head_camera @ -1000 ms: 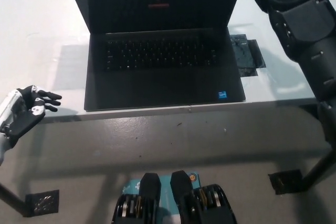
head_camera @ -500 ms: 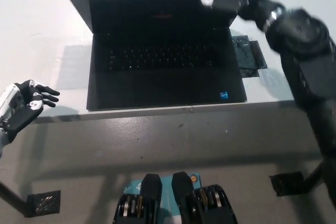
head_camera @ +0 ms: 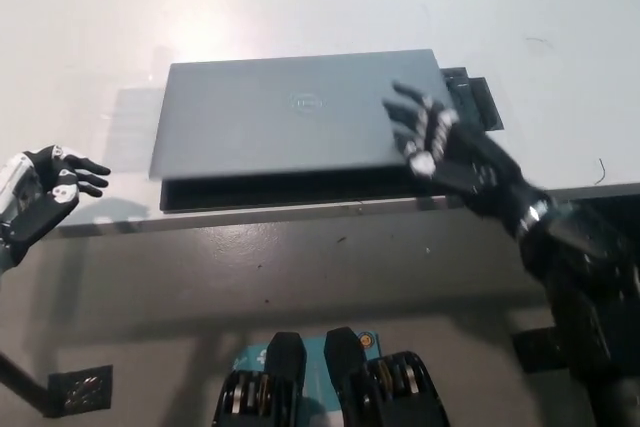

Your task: The robot uses its right hand to push down on the lid of a laptop kept in the middle of the desk to close it

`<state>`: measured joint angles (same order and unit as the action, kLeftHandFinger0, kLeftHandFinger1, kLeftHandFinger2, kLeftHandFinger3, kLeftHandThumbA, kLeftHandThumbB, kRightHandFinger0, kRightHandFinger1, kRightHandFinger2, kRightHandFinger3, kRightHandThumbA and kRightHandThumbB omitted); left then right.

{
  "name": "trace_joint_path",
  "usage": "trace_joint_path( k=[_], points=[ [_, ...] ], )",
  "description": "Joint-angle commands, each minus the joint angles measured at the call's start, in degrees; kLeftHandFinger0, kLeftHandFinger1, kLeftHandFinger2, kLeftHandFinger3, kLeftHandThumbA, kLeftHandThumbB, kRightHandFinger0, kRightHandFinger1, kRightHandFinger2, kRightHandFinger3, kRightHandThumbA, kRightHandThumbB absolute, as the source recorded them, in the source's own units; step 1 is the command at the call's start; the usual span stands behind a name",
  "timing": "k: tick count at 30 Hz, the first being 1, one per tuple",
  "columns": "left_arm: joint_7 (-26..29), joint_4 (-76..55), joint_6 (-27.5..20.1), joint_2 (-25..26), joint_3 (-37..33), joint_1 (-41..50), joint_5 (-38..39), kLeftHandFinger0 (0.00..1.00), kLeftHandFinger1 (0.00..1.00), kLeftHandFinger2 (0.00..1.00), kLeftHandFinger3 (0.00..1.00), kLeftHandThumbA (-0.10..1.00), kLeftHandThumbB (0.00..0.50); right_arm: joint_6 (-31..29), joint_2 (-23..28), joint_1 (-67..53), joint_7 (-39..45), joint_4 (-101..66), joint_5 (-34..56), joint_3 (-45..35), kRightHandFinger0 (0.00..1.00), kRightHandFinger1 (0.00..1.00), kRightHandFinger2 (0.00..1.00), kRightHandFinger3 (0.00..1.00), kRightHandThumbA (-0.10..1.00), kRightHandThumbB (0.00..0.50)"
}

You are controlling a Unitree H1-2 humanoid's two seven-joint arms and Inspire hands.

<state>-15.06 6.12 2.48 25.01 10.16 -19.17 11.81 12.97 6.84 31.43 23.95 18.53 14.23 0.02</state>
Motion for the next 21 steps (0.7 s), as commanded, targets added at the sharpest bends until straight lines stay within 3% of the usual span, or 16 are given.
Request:
trace_joint_path(
  k=[1, 4, 5, 13, 17, 21],
  points=[
    [-0.73, -1.07, -0.72, 2.47, 0.87, -1.62, 0.45, 0.57, 0.54, 0.53, 0.49, -0.1, 0.136, 4.08, -0.46, -0.92, -1.26, -4.41, 2.5, -1.41, 1.0, 1.0, 0.96, 1.0, 0.17, 0.185],
    [-0.66, -1.29, 0.11, 2.51, 0.92, -1.56, 0.57, 0.57, 0.53, 0.53, 0.49, -0.08, 0.143, 4.78, -0.95, -2.6, -2.15, -5.34, 2.02, -1.52, 1.0, 1.0, 0.95, 1.0, 0.17, 0.202],
    [-0.65, -1.59, 0.19, 2.65, 0.74, -1.46, 0.21, 0.55, 0.53, 0.53, 0.49, -0.08, 0.136, 4.49, -1.07, -3.46, -1.7, -5.08, 2.61, -1.78, 1.0, 1.0, 0.98, 1.0, 0.15, 0.174],
    [-0.85, -1.56, -0.41, 2.56, 0.81, -1.4, 0.57, 0.52, 0.48, 0.5, 0.5, -0.1, 0.115, 4.37, -2.31, -5.68, -2.23, -4.24, 2.99, -2.46, 1.0, 1.0, 0.99, 1.0, 0.14, 0.168],
    [-0.34, -2.63, 2.06, 2.54, 0.92, -1.2, 0.71, 0.56, 0.52, 0.53, 0.49, -0.1, 0.119, 3.36, -1.99, -4.92, -1.92, -3.08, 2.69, -2.25, 1.0, 1.0, 0.97, 1.0, 0.13, 0.189],
    [-0.96, -2.13, 0.72, 2.72, 0.74, -0.76, 0.49, 0.56, 0.53, 0.54, 0.5, -0.1, 0.11, 4.22, -1.41, -4.17, -2.12, -4.03, 2.75, -2.04, 1.0, 1.0, 0.99, 1.0, 0.13, 0.179]
  ],
)
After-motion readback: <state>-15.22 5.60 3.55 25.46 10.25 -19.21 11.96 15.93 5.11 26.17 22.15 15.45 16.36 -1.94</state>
